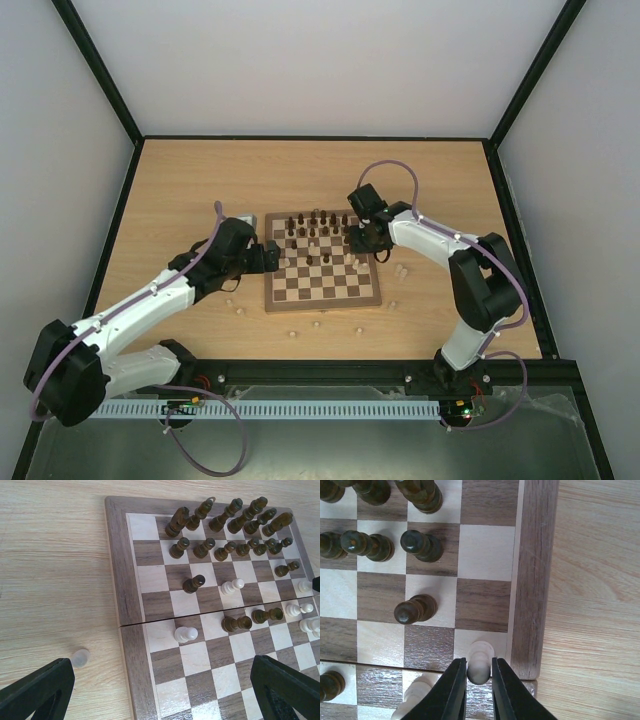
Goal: Set up the chess pieces on the board
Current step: Pick up the chess piece from the chessboard.
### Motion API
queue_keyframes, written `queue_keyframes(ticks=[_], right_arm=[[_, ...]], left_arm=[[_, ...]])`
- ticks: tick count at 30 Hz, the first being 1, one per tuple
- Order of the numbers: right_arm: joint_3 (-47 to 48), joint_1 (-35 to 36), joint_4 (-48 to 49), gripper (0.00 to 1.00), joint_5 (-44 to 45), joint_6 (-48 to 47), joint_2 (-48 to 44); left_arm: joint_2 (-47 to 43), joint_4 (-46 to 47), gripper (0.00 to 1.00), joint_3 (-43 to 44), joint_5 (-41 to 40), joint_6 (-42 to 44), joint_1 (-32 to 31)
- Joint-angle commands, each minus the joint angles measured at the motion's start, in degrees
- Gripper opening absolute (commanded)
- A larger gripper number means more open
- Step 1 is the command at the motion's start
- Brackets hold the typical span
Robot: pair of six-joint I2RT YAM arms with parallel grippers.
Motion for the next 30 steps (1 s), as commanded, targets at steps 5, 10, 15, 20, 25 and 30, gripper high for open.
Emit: queue_keyframes(ticks=[5, 10, 15, 20, 25, 30], right_arm=[[1.40, 0.37, -1.69, 0.08, 1.62, -0.42, 1.03], [1.86, 0.42, -2.60, 0.04, 2.72, -0.21, -0.04], [2.38, 1.02, -4.85, 0.04, 5.21, 0.26, -4.76], [3.72, 3.42, -8.88, 0.04, 6.98, 0.75, -9.42], [3.29, 8.53, -13.05, 0.04, 8.27, 2.27, -13.84], [1.10, 13.62, -14.32, 0.04, 6.41, 4.55, -17.96]], left_arm=[[0.72, -0.56, 1.00, 0.93, -0.61, 0.42, 0.22], [0.49, -0.73, 0.99, 0.97, -0.64, 0.47, 0.24], [-0.34, -1.19, 1.00, 1.19, -0.61, 0.33, 0.20], [-1.32, -1.64, 1.00, 1.12, -0.74, 0.13, 0.21], [-2.37, -2.66, 1.00, 1.51, -1.20, -0.08, 0.22], [-3.61, -3.79, 0.99, 1.78, -2.07, -0.05, 0.31]])
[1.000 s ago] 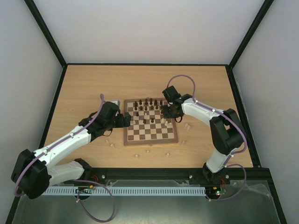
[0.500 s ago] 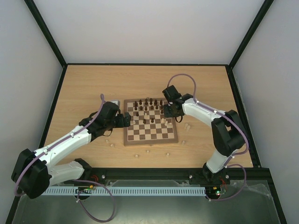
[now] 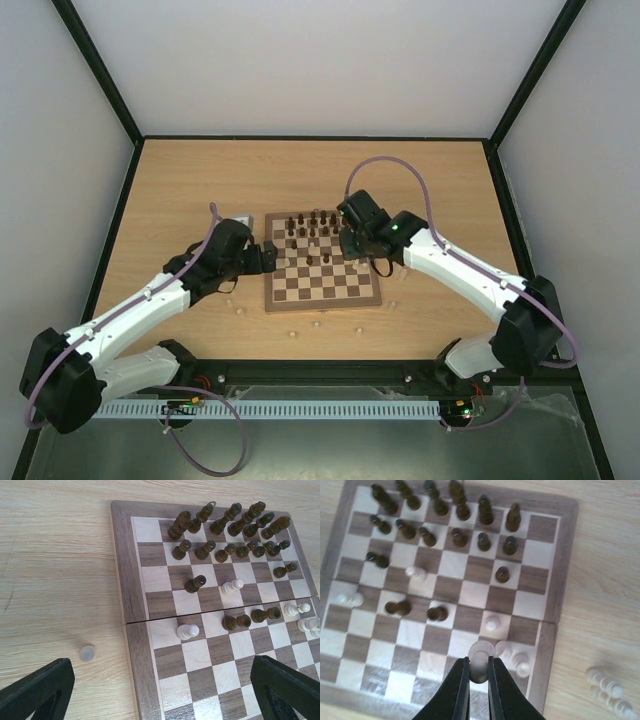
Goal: Set up the chess pieces on the board
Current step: Pick up the chess piece from the chessboard, then place the chess piece on the chessboard.
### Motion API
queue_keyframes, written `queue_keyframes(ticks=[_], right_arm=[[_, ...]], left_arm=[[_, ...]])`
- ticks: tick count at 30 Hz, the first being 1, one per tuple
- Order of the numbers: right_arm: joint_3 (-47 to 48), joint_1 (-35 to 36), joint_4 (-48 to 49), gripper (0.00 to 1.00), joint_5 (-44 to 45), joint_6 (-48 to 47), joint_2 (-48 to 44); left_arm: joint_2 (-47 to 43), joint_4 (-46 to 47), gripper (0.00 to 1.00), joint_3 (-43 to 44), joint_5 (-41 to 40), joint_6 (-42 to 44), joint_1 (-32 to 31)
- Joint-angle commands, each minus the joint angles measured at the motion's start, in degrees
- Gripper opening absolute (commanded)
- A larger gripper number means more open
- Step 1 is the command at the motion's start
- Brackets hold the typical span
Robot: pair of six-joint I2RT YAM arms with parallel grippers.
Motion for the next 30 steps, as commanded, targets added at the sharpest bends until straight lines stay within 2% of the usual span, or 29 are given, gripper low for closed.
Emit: queue_keyframes(ticks=[1, 7, 20, 30], right_arm=[[-1.86, 4.04, -5.75, 0.04, -0.53, 2.93, -3.06], [-3.35, 8.27, -4.34, 0.04, -1.33, 4.11, -0.53], [-3.43, 11.13, 0.48, 0.05, -3.84, 3.78, 9.34], [-3.49, 12.40, 1.30, 0.06, -4.04, 4.29, 12.33]], left_arm=[[-1.76, -2.32, 0.99, 1.85, -1.54, -0.04, 0.34], [-2.14, -3.07, 1.00, 1.74, -1.86, -0.74, 0.35], [-4.41, -4.78, 1.00, 1.14, -2.80, -0.79, 0.31], [-4.52, -4.25, 0.99, 0.44, -2.37, -0.74, 0.31]])
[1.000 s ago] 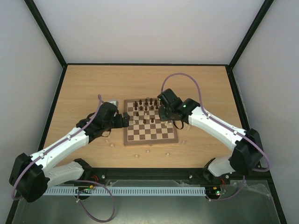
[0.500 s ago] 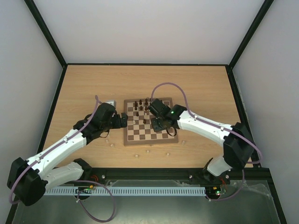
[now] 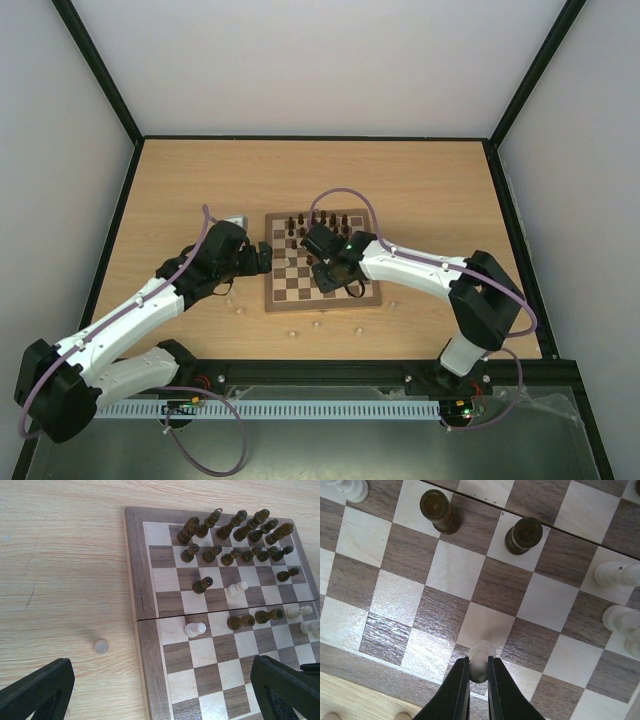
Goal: Set up the chess pieces on the board
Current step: Place the chess piece on the chessboard.
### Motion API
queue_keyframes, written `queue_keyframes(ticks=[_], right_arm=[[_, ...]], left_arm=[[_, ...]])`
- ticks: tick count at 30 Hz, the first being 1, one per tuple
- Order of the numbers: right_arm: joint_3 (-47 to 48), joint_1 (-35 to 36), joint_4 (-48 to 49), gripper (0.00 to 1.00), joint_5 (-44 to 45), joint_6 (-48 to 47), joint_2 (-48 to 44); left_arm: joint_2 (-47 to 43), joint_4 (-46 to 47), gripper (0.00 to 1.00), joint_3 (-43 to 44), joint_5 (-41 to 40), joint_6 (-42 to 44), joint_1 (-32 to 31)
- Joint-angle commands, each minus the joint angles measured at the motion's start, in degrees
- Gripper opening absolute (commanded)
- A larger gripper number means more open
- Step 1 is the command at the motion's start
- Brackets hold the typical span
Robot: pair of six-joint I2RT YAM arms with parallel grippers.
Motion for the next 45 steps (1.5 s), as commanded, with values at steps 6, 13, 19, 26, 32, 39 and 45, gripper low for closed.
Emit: queue_keyframes(ticks=[6, 13, 19, 26, 32, 39, 45], right_arm=[[-1.04, 0.64, 0.35, 0.07, 0.29, 0.89, 1.81], [-1.01, 0.60, 0.64, 0.11, 0.79, 0.64, 2.41], [-1.19, 0.62, 0.75, 0.16, 1.20, 0.55, 1.95], [-1.42, 0.65, 0.08, 0.21, 1.11, 0.47, -0.17], [-0.43, 0.64, -1.27, 0.26, 2.71, -0.20, -3.41], [-1.71, 0.64, 0.37, 0.26, -0.05, -0.76, -1.86], [-1.98, 0.74, 1.78, 0.29, -2.79, -1.76, -1.14]], left_arm=[[-0.74, -0.72, 1.00, 0.38, -0.44, -0.08, 0.33], [-1.02, -0.93, 1.00, 0.40, -0.53, -0.26, 0.30], [-1.20, -1.03, 1.00, 0.36, -0.61, -0.41, 0.33], [-0.94, -1.20, 0.99, 0.45, -0.53, -0.54, 0.29], [-0.77, -1.15, 0.99, 0.75, -0.36, -0.90, 0.33], [-1.57, -1.12, 0.99, 0.36, 0.08, -1.67, 0.33], [-1.75, -1.21, 1.00, 0.07, 0.04, -1.76, 0.28]])
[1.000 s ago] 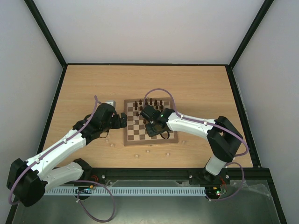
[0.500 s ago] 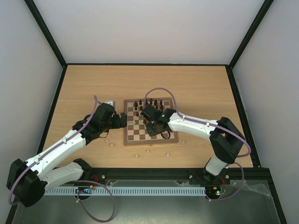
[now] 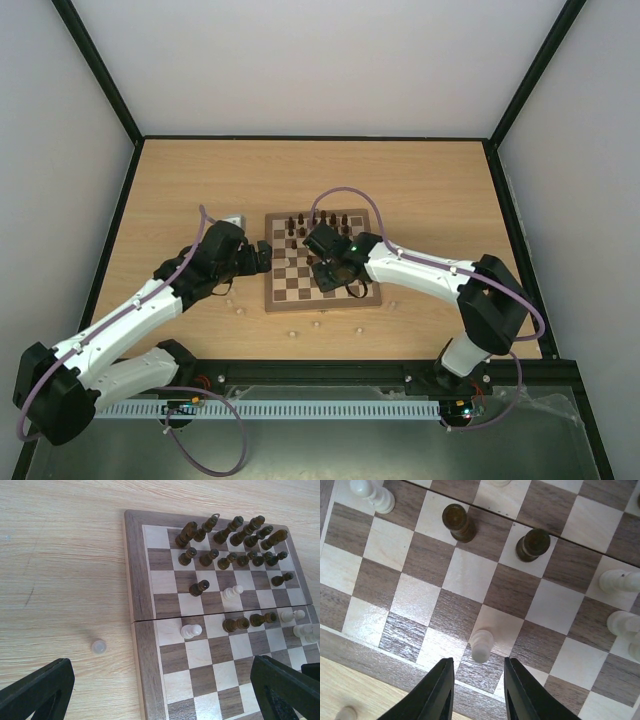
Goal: Set up the chess pieces on the board
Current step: Place the chess piece on the chessboard.
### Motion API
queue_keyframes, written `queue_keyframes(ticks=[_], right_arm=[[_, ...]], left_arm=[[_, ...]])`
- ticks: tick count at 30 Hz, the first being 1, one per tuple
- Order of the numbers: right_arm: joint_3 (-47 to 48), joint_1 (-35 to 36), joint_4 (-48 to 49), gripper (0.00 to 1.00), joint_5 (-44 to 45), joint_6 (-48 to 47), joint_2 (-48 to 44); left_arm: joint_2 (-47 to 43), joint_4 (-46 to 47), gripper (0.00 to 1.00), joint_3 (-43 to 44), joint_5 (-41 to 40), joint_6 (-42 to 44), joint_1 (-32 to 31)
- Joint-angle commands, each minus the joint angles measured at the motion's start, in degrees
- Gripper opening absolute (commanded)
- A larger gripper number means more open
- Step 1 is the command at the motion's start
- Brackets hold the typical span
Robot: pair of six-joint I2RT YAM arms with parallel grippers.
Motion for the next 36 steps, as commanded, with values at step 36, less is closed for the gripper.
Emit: queue_keyframes(ticks=[36], right_arm=[[-1.01, 1.26, 0.22, 0.30, 0.45, -2.08, 1.52]], left_arm=[[-1.33, -1.40, 0.99, 0.24, -0.22, -0.51, 0.32]])
